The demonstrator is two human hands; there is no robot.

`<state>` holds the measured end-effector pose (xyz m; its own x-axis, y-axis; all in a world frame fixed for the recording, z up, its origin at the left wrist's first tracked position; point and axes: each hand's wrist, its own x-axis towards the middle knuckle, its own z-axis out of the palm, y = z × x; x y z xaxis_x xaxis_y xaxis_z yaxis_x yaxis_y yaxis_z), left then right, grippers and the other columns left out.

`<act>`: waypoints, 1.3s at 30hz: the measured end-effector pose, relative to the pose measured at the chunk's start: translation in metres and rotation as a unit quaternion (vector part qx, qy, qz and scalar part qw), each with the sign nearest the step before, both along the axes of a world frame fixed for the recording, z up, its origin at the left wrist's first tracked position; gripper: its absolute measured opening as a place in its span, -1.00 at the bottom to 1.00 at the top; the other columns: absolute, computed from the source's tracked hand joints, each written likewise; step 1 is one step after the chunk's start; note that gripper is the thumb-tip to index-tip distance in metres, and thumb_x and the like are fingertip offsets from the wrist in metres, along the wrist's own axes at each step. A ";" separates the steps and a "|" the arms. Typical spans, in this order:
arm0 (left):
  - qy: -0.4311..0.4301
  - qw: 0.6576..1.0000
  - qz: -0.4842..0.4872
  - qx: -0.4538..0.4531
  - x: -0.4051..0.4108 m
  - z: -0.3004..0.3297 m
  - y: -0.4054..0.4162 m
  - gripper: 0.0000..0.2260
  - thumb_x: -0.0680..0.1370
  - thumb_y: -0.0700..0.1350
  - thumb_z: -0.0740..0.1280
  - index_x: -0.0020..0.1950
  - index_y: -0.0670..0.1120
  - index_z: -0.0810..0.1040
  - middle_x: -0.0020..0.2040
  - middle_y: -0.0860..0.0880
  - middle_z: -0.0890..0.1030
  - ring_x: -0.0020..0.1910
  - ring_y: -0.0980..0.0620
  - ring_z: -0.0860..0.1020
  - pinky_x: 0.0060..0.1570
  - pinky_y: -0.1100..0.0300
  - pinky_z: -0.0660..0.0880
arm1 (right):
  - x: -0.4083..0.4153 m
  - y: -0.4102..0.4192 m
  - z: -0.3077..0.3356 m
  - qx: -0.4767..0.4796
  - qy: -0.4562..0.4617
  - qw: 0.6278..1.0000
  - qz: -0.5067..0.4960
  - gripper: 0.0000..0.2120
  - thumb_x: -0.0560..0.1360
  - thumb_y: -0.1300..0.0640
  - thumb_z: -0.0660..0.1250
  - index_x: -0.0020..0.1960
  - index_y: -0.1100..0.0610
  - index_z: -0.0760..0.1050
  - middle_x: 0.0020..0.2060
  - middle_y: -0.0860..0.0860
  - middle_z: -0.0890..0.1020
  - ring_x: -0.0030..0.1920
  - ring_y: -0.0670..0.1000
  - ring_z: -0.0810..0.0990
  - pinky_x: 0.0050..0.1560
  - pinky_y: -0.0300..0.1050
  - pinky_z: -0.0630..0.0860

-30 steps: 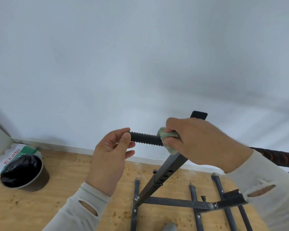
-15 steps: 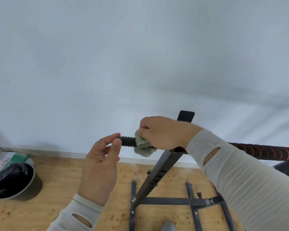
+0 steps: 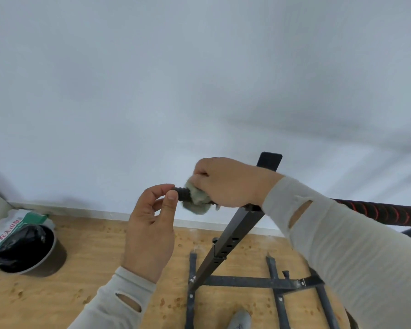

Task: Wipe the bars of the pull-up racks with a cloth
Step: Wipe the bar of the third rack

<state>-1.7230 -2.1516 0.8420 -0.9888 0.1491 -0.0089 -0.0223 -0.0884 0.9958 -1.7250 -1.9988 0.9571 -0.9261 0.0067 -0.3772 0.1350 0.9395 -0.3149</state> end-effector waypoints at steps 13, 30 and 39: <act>-0.063 0.997 -0.033 0.032 -0.011 0.006 0.002 -0.83 0.61 -0.01 0.33 0.11 -0.01 0.67 -0.08 0.03 0.72 -0.10 0.04 0.68 -0.14 0.21 0.59 | 0.071 0.009 -0.001 0.285 0.186 0.940 0.030 -0.92 0.58 0.17 0.28 0.04 0.02 0.43 -0.10 -0.06 0.53 -0.15 0.02 0.47 -0.17 -0.05 0.51; -0.083 0.995 -0.010 0.059 -0.015 0.010 0.007 -0.78 0.62 0.01 0.33 0.07 -0.10 0.68 -0.16 -0.02 0.71 -0.13 0.05 0.66 0.01 0.05 0.59 | 0.075 0.009 -0.029 0.286 0.291 0.912 -0.027 -0.72 0.47 0.16 0.47 0.16 0.14 0.57 -0.17 0.02 0.59 -0.25 0.05 0.49 -0.23 -0.01 0.46; 0.155 0.976 0.031 -0.149 -0.007 0.018 0.006 -0.92 0.64 -0.03 0.32 0.11 0.06 0.58 0.12 0.06 0.62 0.15 0.04 0.58 0.21 0.01 0.53 | 0.119 0.075 0.024 0.280 0.203 0.924 -0.166 -0.82 0.60 -0.02 0.28 -0.16 -0.05 0.37 -0.34 -0.12 0.46 -0.32 -0.08 0.44 -0.32 -0.16 0.32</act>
